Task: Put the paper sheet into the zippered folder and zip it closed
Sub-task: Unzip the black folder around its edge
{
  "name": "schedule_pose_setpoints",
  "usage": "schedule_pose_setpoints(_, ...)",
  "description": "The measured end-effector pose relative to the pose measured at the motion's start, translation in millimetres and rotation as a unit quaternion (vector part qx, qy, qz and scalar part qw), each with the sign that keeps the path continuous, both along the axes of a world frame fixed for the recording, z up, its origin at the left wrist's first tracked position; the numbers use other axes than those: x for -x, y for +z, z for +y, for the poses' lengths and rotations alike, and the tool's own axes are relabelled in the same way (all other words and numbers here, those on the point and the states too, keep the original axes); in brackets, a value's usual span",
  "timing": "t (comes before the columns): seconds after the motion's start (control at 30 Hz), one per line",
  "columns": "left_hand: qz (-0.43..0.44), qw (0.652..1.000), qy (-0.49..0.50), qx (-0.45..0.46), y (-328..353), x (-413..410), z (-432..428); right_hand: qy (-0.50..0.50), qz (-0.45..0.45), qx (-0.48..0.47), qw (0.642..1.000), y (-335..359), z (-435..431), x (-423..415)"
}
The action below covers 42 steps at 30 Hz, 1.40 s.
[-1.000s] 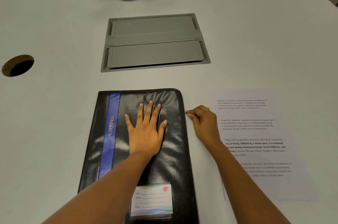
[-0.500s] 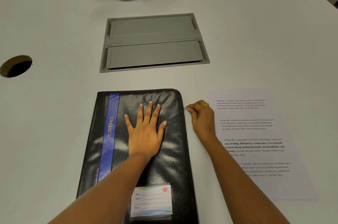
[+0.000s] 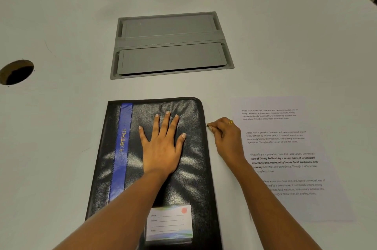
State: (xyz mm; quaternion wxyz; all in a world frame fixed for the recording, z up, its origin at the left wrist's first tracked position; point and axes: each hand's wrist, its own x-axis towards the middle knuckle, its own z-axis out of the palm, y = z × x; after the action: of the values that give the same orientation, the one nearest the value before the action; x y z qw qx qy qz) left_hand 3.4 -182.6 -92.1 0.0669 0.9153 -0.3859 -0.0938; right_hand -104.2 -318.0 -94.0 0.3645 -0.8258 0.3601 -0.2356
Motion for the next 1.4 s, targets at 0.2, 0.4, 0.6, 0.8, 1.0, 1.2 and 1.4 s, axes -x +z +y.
schedule_pose_setpoints(0.2,-0.001,1.000,-0.001,0.002,0,0,0,0.001,-0.012,-0.006,1.000,1,3,5)
schedule_pose_setpoints(0.4,-0.002,1.000,-0.004,0.005,0,0,1,-0.001,-0.025,-0.008,1.000,-3,4,8)
schedule_pose_setpoints(0.6,-0.003,1.000,-0.008,0.020,0,0,0,0.000,-0.016,-0.002,1.000,-5,1,6)
schedule_pose_setpoints(0.8,-0.007,1.000,-0.009,0.011,-2,0,0,0.011,0.040,-0.017,0.999,0,-8,-6)
schedule_pose_setpoints(1.0,-0.002,1.000,-0.008,0.006,-1,0,0,0.245,0.291,0.027,0.924,21,-40,-14)
schedule_pose_setpoints(1.2,-0.004,1.000,0.001,0.013,-2,-1,0,0.332,0.316,0.065,0.886,29,-52,-9)
schedule_pose_setpoints(1.4,-0.005,1.000,0.010,0.016,-3,0,1,0.312,0.263,0.095,0.908,16,-44,0)
